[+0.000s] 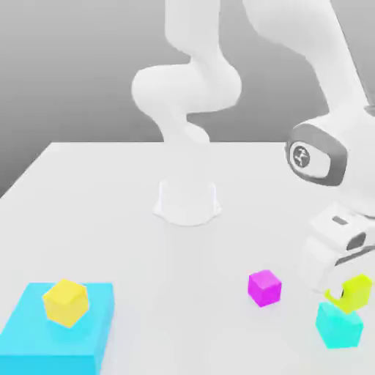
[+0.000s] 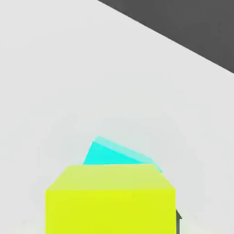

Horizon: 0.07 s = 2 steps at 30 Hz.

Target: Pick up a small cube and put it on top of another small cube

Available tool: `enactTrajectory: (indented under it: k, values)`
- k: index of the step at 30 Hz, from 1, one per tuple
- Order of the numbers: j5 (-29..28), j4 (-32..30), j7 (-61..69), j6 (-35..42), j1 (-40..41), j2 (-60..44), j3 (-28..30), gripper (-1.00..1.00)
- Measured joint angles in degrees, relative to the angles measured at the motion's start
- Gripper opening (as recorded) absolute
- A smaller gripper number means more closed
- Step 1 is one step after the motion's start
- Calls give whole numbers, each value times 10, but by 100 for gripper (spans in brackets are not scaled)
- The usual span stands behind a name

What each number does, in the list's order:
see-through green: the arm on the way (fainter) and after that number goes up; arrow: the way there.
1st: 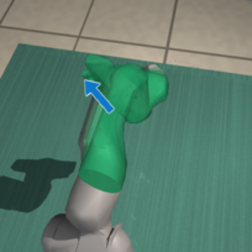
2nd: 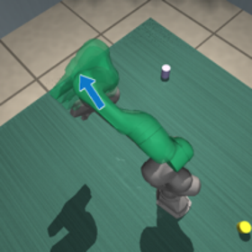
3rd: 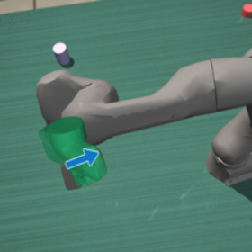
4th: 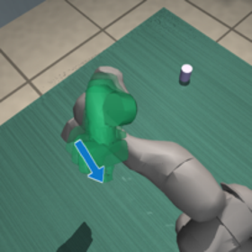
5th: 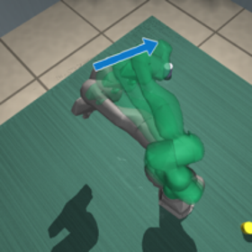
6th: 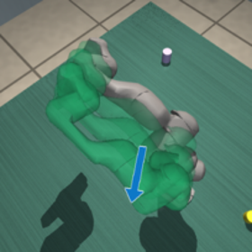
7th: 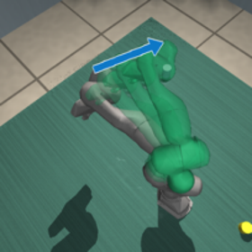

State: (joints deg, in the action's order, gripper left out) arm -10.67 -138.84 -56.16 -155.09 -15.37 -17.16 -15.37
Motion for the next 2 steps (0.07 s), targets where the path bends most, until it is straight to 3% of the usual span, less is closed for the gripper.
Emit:
enactTrajectory:
  k: [2]
  values:
    - [0,0,0,0,0,0,0,100]
